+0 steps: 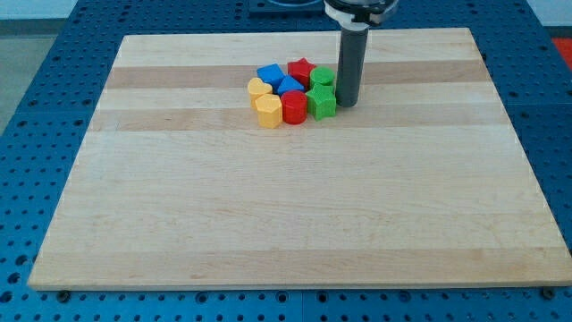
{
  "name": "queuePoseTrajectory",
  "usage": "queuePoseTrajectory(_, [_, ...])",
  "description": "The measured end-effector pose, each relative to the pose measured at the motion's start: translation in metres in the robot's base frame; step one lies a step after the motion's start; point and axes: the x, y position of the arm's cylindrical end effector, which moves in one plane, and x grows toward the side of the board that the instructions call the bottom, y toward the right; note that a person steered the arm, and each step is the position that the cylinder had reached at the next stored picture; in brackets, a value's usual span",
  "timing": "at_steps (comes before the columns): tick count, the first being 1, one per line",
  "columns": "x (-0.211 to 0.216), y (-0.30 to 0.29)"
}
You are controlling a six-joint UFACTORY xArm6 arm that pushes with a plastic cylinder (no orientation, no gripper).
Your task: Push the green star into the red circle
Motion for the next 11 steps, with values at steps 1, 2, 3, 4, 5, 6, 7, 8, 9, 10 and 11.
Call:
queuePoseTrajectory(1, [-0.007, 0.0])
queuePoseTrajectory(2, [-0.019, 0.0])
queuePoseTrajectory(3, [-0.017, 0.0])
queuePoseTrajectory(4, [-0.002, -0.006])
queuePoseTrajectory(5, [0.005, -0.018])
queuePoseTrajectory(6, [0.007, -0.033])
queuePoseTrajectory(7, [0.015, -0.05])
queuePoseTrajectory(8, [0.019, -0.058])
queuePoseTrajectory(9, [0.019, -0.058])
queuePoseTrajectory(10, [0.019, -0.058])
queuePoseTrajectory(11, [0.019, -0.067])
